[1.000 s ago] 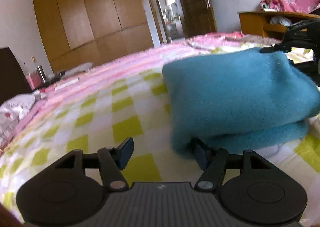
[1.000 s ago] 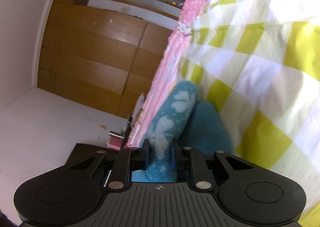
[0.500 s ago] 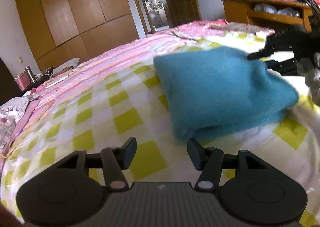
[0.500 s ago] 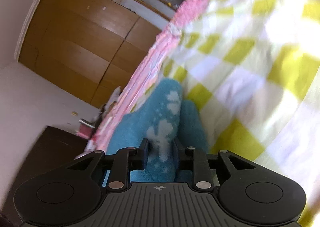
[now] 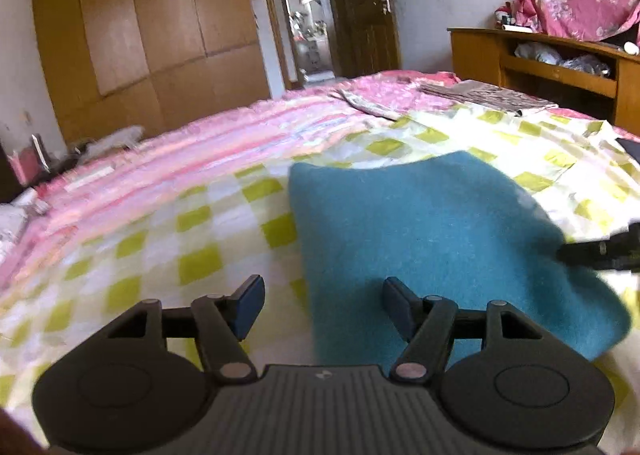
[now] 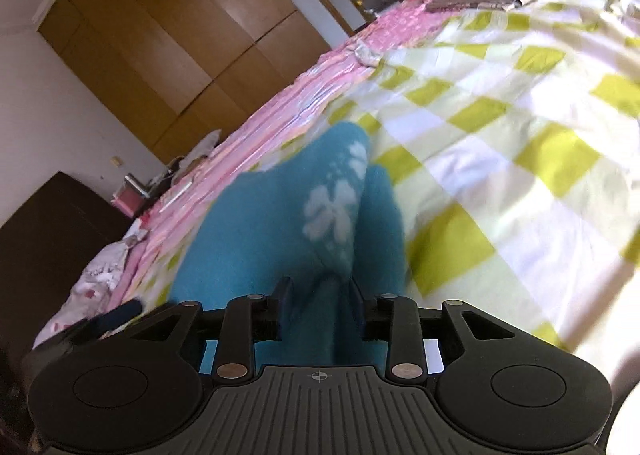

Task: Fold small clothes

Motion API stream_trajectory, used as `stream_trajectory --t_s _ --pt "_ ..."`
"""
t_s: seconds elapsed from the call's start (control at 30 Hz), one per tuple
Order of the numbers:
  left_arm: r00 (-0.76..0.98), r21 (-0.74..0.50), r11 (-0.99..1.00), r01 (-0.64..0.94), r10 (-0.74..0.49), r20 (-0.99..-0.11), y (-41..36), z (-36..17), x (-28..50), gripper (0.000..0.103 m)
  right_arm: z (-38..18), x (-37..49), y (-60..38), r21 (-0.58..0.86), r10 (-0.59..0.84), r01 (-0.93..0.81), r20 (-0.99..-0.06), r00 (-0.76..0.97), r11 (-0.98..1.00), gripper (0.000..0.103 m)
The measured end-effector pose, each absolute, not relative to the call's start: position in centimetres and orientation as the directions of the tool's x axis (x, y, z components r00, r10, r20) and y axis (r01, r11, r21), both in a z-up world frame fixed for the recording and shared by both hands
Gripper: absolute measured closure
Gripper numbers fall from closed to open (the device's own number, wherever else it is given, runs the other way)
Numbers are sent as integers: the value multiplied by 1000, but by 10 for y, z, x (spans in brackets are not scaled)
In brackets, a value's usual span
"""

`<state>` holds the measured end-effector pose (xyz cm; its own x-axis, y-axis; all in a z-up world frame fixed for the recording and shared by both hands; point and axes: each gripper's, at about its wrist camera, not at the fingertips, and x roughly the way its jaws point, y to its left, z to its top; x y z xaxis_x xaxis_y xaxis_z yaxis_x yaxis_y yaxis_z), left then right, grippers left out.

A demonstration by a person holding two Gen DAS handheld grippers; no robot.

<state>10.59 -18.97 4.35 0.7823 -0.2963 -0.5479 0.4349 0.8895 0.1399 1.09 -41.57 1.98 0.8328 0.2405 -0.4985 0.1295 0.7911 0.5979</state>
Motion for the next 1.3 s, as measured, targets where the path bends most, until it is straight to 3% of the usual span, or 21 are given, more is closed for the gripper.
stream_trajectory --t_s 0.07,0.13,0.23,0.3,0.37,0.4,0.47,0.5,0.57,0.6,0.63,0.7,0.8,0.87,0.97,1.1,1.17,1.3 --pt "776 140 886 443 -301 -554 -195 40 109 32 14 13 -417 614 267 111 -490 830 782 72" --pt "767 132 882 453 -311 -561 -200 39 110 32 6 20 -418 629 297 99 -493 818 771 89" --pt "764 118 878 465 -330 -555 -205 42 109 33 17 1 -431 673 285 83 -417 863 735 98" --pt "760 109 872 477 -347 -549 -205 40 109 32 22 -11 -446 668 204 131 -399 894 733 103" --pt "753 91 880 466 -340 -563 -203 36 112 29 8 -7 -454 581 68 293 -519 852 759 102" --pt "751 76 884 460 -342 -564 -200 36 112 29 0 -6 -456 592 73 315 -539 839 742 102" --pt "751 58 890 451 -344 -563 -194 41 110 29 5 -13 -454 642 114 261 -481 869 721 102" --pt "759 62 892 447 -342 -554 -190 45 107 29 12 -14 -450 637 114 241 -463 879 732 95" --pt "778 73 895 439 -338 -530 -182 52 102 29 28 -12 -439 605 88 216 -432 898 766 93" --pt "783 70 898 435 -339 -521 -178 55 101 28 33 -8 -434 591 96 195 -424 900 783 85" --pt "787 64 902 427 -337 -517 -173 56 100 26 36 -3 -428 579 107 181 -428 897 795 67" --pt "782 47 907 419 -334 -526 -167 55 106 19 37 12 -417 560 133 161 -447 885 813 44" --pt "757 19 909 417 -336 -561 -168 45 123 17 33 41 -399 464 110 173 -522 846 869 41" --pt "739 -28 909 415 -355 -573 -168 40 135 5 21 56 -394 428 78 215 -571 817 878 40" --pt "688 -124 896 427 -411 -598 -168 32 153 0 9 64 -401 480 116 218 -573 811 850 35" --pt "588 -307 851 426 -519 -621 -163 15 171 0 1 71 -412 549 173 206 -560 810 810 34" --pt "561 -363 831 422 -554 -615 -157 11 168 4 1 72 -410 582 216 185 -550 806 792 42" --pt "525 -351 815 461 -570 -632 -153 6 144 15 1 75 -395 605 260 157 -543 798 781 46"
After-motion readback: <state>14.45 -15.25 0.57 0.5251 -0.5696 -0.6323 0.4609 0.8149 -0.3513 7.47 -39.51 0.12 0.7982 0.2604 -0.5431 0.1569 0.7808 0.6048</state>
